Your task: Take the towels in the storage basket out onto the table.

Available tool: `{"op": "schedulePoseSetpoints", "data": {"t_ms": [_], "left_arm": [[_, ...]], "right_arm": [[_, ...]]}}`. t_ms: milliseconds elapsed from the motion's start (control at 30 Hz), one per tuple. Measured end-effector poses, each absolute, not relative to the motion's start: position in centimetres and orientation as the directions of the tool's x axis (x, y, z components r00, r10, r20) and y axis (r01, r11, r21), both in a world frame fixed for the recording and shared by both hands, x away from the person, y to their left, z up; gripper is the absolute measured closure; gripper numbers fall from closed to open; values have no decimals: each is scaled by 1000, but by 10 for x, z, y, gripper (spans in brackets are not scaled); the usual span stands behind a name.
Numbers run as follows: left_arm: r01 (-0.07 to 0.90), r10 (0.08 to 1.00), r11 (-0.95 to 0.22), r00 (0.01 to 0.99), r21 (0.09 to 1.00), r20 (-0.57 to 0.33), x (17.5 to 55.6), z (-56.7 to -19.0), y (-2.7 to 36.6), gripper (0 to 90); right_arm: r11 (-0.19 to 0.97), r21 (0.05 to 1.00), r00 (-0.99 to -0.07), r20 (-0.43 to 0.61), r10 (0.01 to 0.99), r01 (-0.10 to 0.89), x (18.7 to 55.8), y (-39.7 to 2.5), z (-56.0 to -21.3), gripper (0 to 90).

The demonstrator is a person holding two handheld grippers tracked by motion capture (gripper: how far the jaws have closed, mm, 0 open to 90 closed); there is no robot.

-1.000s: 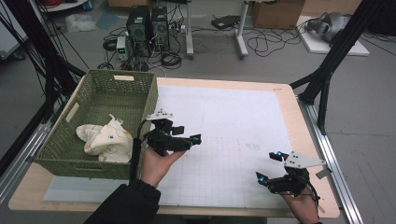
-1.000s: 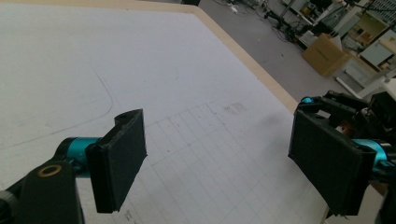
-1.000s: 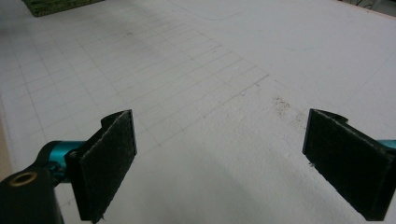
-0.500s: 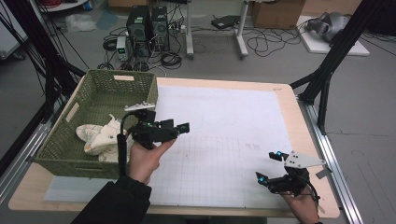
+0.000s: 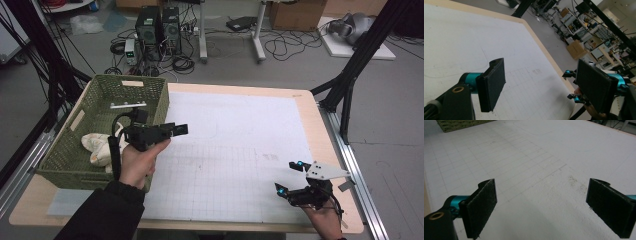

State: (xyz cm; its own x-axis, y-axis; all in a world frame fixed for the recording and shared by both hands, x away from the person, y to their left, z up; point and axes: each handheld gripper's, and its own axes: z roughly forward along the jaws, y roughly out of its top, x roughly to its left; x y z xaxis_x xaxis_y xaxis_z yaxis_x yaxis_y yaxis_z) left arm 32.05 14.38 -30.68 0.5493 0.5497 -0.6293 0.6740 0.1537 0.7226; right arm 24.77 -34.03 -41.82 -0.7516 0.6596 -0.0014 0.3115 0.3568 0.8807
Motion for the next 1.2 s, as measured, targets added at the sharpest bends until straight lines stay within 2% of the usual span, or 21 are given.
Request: {"op": "schedulePoseSetpoints", "data": {"t_ms": [433, 833, 1200], "left_arm": [[698, 523, 172, 533, 695, -665, 334, -304, 183, 273], [700, 589, 163, 497, 696, -637, 347, -309, 213, 288], [700, 678, 78, 485, 710, -553, 355, -317, 225, 288]], "right_arm": [[355, 881, -748, -2, 664, 313, 248, -342, -418, 89], [362, 879, -752, -7, 659, 310, 249, -342, -418, 89], [361, 878, -754, 0, 656, 315, 249, -341, -419, 89]]}}
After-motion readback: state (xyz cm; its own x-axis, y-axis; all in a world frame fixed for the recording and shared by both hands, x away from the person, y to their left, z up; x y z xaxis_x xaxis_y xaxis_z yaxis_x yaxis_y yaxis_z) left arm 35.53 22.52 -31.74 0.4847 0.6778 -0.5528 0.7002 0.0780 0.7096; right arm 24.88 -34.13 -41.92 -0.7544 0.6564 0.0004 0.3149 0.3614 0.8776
